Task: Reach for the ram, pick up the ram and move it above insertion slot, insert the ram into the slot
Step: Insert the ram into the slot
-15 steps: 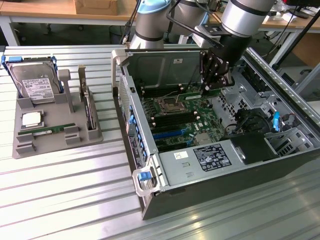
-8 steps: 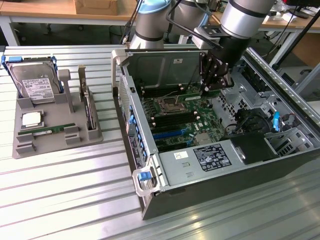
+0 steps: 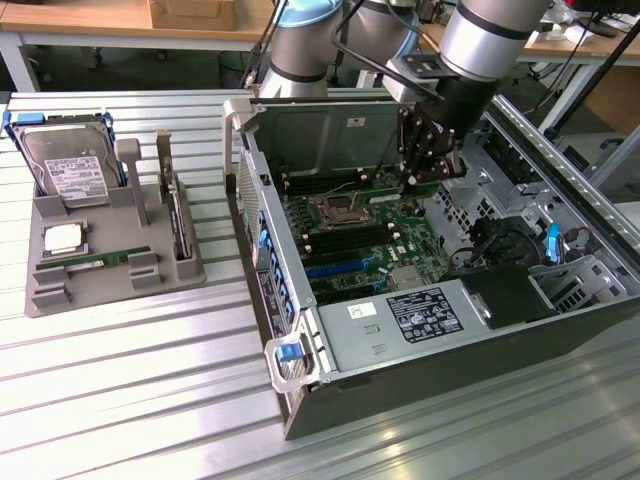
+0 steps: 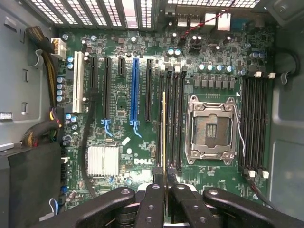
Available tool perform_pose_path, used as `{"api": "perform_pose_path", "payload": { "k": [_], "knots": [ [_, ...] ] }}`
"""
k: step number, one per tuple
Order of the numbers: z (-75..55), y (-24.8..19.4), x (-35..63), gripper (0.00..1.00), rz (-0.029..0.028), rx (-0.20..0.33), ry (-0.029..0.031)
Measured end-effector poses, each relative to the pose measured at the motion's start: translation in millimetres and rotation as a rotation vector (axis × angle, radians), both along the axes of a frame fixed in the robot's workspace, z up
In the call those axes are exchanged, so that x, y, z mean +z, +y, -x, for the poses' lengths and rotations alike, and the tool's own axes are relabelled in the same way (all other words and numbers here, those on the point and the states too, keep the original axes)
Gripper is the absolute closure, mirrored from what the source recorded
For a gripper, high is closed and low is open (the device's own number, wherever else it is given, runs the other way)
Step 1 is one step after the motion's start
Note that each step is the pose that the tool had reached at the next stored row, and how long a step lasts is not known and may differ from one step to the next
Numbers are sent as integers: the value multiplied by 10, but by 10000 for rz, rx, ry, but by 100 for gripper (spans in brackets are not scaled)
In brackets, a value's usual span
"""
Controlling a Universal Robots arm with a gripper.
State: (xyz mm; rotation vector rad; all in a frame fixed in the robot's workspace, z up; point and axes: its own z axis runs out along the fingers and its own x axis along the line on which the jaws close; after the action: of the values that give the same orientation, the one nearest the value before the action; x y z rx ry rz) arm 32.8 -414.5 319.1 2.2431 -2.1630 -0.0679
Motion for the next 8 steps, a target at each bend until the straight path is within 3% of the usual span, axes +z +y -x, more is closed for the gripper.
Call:
{"api": "perform_pose_path", "payload": {
  "k": [8],
  "knots": [
    [1,0,-39,88,0,0,0]
  ]
}}
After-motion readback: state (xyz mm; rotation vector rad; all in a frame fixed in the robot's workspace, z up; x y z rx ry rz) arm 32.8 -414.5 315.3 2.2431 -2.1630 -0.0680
